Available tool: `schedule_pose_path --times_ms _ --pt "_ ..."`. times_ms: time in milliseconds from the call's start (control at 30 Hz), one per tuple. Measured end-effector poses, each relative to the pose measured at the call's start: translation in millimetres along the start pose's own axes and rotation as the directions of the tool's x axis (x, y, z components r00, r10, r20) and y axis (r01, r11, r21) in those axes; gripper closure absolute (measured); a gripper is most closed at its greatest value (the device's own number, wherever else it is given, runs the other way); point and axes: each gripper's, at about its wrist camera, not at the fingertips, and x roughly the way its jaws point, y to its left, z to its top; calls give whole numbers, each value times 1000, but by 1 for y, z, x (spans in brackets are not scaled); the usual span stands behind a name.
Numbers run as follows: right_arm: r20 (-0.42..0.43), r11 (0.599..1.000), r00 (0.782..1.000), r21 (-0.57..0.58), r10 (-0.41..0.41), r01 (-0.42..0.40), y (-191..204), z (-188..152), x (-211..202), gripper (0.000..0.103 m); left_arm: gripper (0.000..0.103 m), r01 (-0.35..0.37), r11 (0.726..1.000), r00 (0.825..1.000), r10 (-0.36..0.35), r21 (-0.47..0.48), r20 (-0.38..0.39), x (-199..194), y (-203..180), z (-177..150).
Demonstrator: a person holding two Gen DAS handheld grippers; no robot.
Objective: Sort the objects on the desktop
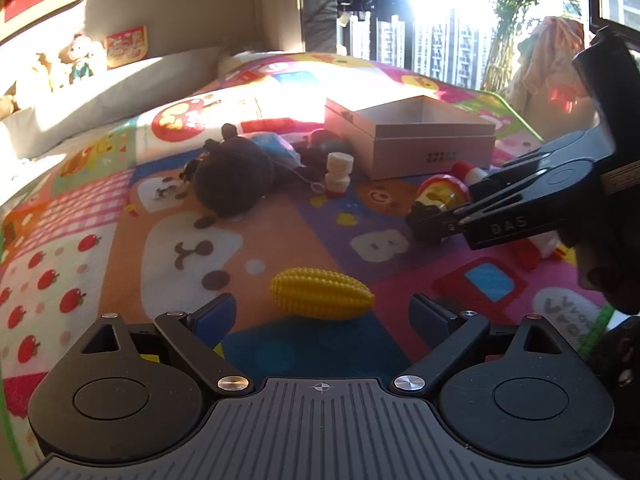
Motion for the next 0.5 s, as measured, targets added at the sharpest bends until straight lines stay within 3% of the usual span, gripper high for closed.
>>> schedule_pose_path --times_ms 67,167,233,333,400,500 --pt "4 1000 1000 3 0 0 0 -1 -1 60 8 -17 1000 1000 17 11 -26 17 0 5" --pt "3 1000 1000 7 -1 1 -2 -1 -2 60 19 -7 1000 997 8 12 -72 34 -3 9" --pt "2 1000 1000 11 -5 5 -3 -4 -4 60 20 -10 1000 998 12 24 -68 34 -6 10" --pt "-4 1000 1000 13 -9 9 -5 -7 -7 60 18 -13 999 998 17 48 -63 28 -9 6" --pt "-8 1000 1000 6 -4 5 -5 -10 -8 60 11 3 998 998 1 61 -63 23 -10 2" --pt "-7 1000 1000 -9 -3 3 -5 -12 -9 60 11 18 997 997 -13 70 -70 16 -9 -5"
